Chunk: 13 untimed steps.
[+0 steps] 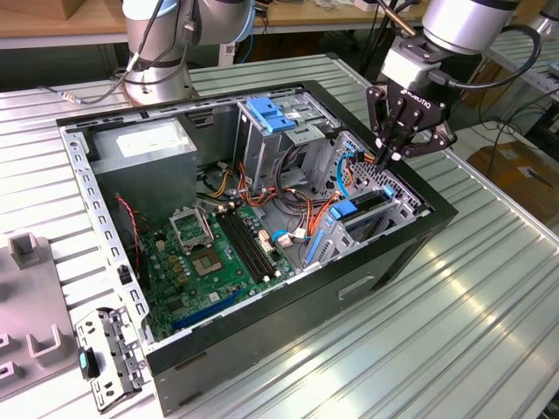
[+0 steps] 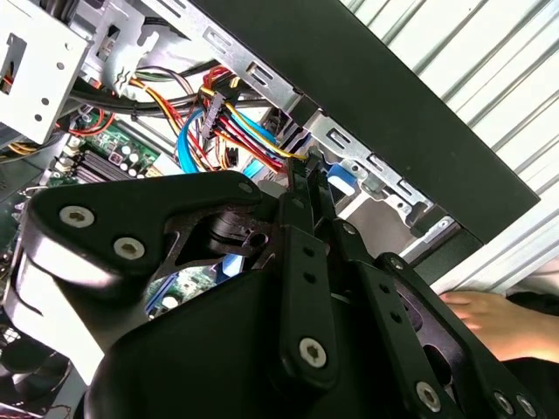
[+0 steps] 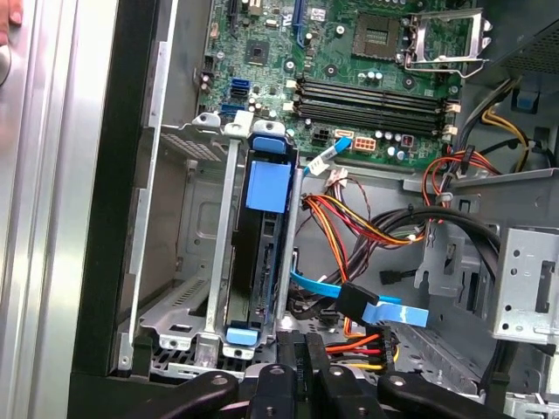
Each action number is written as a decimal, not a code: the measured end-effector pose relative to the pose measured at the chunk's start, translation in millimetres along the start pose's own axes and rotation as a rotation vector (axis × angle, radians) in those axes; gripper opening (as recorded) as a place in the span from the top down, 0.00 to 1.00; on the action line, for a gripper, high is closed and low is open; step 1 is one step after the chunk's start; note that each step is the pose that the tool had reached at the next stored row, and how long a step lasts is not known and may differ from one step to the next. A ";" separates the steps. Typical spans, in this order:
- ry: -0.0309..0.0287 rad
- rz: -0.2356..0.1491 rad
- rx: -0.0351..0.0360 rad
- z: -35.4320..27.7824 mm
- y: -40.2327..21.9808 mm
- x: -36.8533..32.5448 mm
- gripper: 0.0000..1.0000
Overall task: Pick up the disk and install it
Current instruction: 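Insert the first disk wire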
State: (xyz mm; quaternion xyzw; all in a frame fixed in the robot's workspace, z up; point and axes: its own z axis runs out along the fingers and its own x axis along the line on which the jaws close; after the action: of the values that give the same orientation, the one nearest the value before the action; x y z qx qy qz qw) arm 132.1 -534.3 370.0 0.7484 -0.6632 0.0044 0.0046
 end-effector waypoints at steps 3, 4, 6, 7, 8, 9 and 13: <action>-0.0001 0.038 -0.0005 0.3 0.0 0.0 0.84; -0.0002 0.059 -0.0007 0.4 0.0 0.0 0.84; -0.0001 0.095 -0.0012 0.6 0.0 0.0 0.84; -0.0002 0.112 -0.0014 0.8 0.0 0.0 0.84; -0.0003 0.124 -0.0016 1.0 0.0 0.0 0.84; -0.0004 0.126 -0.0016 1.4 0.4 -0.1 0.84; -0.0004 0.126 -0.0014 2.2 5.8 1.4 0.84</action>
State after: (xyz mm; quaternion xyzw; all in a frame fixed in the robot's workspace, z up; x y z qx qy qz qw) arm 126.5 -536.4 367.8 0.7050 -0.7092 0.0041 0.0047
